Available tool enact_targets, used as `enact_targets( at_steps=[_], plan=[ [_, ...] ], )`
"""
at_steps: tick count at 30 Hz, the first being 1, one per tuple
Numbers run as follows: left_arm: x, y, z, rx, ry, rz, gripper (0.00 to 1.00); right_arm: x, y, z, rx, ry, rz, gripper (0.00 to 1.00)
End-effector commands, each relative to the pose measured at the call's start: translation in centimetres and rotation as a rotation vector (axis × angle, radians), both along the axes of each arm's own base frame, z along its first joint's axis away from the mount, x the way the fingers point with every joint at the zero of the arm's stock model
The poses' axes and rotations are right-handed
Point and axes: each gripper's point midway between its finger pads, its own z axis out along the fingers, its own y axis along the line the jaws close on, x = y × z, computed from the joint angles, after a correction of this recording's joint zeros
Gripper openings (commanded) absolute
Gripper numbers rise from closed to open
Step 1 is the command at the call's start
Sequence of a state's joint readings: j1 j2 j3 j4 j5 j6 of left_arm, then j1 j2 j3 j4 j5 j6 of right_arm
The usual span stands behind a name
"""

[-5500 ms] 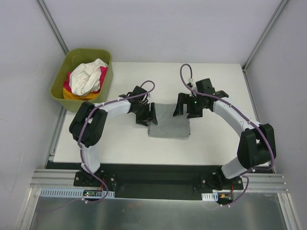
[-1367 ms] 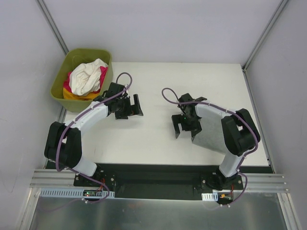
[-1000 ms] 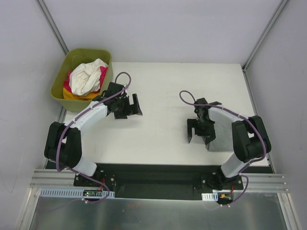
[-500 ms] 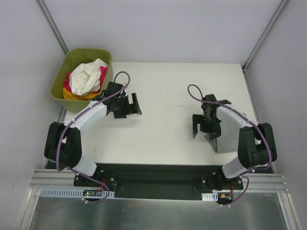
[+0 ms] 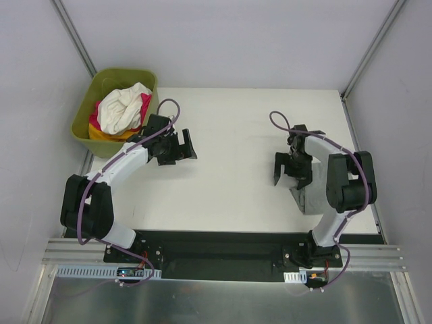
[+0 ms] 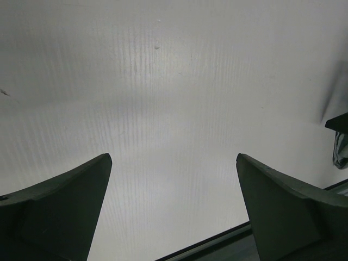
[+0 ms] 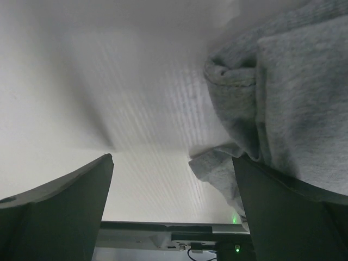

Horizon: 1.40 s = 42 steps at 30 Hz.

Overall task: Fold and stack the t-shirts
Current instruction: Put the neatly folded tshirt into the corner of the board with the right arm

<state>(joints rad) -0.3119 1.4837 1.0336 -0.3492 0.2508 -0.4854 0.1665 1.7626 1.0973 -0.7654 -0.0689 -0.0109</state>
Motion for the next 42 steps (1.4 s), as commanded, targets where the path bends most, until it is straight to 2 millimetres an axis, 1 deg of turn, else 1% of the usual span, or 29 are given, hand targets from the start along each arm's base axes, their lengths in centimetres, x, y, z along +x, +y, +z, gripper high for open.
enact_targets(
  at_steps=[1,2,7,10,13,15,16,17,18,20,21,24,27,28,29,31,32,35,36,37,38,39,40,41,42],
  plan=[
    [0.3,0.7,1.3,0.004,-0.041,0.026,0.99,3.1,-1.4,0.7,-0.031,-0.06,-0.008,0.97],
    [0.3,0.8,1.4,0.004,-0.041,0.027,0.99,3.3,-1.5,0.4,-0.031,-0.051,-0.009,0.97],
    [0.4,1.0,1.4,0.005,-0.043,0.033,0.99,4.9,-1.6,0.7,-0.031,-0.077,0.007,0.97],
    [0.3,1.0,1.5,0.003,-0.045,0.034,0.99,4.8,-1.8,0.8,-0.037,-0.07,0.019,0.97],
    [0.2,1.2,1.7,0.005,-0.052,0.041,0.99,4.3,-1.3,1.1,-0.007,-0.083,0.029,0.97],
    [0.2,1.2,1.8,0.006,-0.055,0.044,0.99,3.4,-1.3,0.9,-0.006,-0.072,0.029,0.97],
    [0.3,1.2,1.9,0.007,-0.059,0.046,0.99,3.2,-1.4,1.2,-0.006,-0.082,0.027,0.97],
    [0.3,1.3,1.9,0.007,-0.059,0.047,0.99,2.9,-1.4,1.1,-0.01,-0.08,0.025,0.97],
    [0.3,1.3,1.9,0.007,-0.06,0.047,0.99,2.1,-1.5,0.8,-0.013,-0.064,0.021,0.97],
    [0.3,1.3,2.0,0.007,-0.06,0.047,0.99,1.7,-1.4,0.7,-0.006,-0.077,0.009,0.97],
    [0.3,1.3,2.0,0.008,-0.059,0.048,0.99,1.0,-1.4,0.4,0.0,-0.063,0.006,0.97],
    [0.4,1.3,2.2,0.004,-0.065,0.051,0.99,1.2,-1.1,0.5,0.015,-0.084,0.004,0.97],
    [0.7,1.4,3.0,0.007,-0.088,0.054,0.99,2.5,-0.5,2.3,0.033,-0.149,0.025,0.97],
    [0.9,1.6,3.4,0.012,-0.103,0.06,0.99,3.5,0.0,3.5,0.039,-0.185,0.037,0.97],
    [1.0,1.7,3.7,0.016,-0.109,0.064,0.99,3.9,0.2,4.3,0.042,-0.209,0.051,0.97],
    [1.3,1.8,4.7,0.012,-0.131,0.073,0.99,4.8,0.9,6.5,0.055,-0.274,0.072,0.97],
    [1.4,1.8,4.9,0.015,-0.135,0.076,0.99,5.8,1.1,8.0,0.062,-0.321,0.074,0.97],
    [1.5,2.1,5.9,0.016,-0.16,0.091,0.99,7.4,1.6,11.9,0.094,-0.439,0.066,0.97],
    [1.5,2.3,6.2,0.023,-0.164,0.098,0.99,7.7,1.7,12.8,0.101,-0.469,0.059,0.97],
    [1.3,2.6,6.8,0.028,-0.178,0.107,0.99,8.2,1.8,14.7,0.108,-0.541,0.051,0.97],
    [1.3,2.9,7.2,0.037,-0.188,0.118,0.99,8.4,1.7,15.7,0.11,-0.582,0.044,0.97],
    [1.3,3.7,7.4,0.071,-0.191,0.15,0.99,8.5,1.5,16.5,0.107,-0.621,0.03,0.97],
    [1.0,4.2,8.2,0.082,-0.205,0.173,0.99,8.8,1.4,18.4,0.119,-0.708,0.014,0.97],
    [1.0,4.8,8.4,0.099,-0.208,0.195,0.99,8.7,1.3,19.2,0.124,-0.747,0.003,0.97],
    [1.1,5.7,9.1,0.138,-0.224,0.236,0.99,8.3,1.0,18.9,0.12,-0.759,-0.009,0.97]
  ],
)
